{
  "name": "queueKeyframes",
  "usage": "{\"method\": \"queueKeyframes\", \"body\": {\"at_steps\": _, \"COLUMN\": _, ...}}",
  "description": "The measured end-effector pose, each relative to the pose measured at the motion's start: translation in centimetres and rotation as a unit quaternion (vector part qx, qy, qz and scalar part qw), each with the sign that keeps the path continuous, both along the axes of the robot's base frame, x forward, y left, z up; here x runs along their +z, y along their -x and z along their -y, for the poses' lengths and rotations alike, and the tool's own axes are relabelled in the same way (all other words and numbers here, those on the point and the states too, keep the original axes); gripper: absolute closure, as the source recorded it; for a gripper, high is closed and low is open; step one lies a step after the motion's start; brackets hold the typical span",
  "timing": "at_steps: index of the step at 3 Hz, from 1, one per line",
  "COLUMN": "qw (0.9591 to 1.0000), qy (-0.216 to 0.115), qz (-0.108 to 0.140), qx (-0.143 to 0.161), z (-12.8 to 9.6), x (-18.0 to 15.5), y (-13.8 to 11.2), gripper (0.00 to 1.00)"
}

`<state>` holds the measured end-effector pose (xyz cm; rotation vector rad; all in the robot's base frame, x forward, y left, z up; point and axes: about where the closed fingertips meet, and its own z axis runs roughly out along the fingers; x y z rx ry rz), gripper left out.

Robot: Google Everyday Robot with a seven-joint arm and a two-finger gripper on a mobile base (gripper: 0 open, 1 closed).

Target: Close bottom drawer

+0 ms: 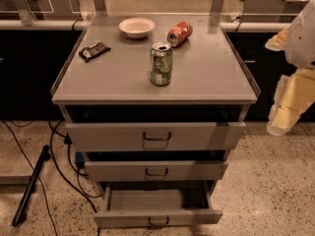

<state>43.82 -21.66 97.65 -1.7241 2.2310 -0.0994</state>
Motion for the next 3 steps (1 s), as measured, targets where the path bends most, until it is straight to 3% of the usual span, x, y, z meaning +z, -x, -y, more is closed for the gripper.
{"method": "queueKeyframes", "body": {"at_steps": 1, "qw": 1.0, "qy": 0.0, "qz": 0.0, "qx": 0.0, "z": 0.0, "x": 0.0, "y": 0.0, "gripper": 0.0}}
{"method": "queueKeyframes", "body": {"at_steps": 2, "qw": 1.0, "qy": -0.001, "qz": 0.001, "qx": 0.0, "z": -0.02, "x": -0.21, "y": 0.07, "gripper": 0.12}}
{"method": "queueKeyframes", "body": {"at_steps": 3, "qw": 1.0, "qy": -0.004, "qz": 0.002, "qx": 0.001, "z": -0.12, "x": -0.88, "y": 0.34, "gripper": 0.37}}
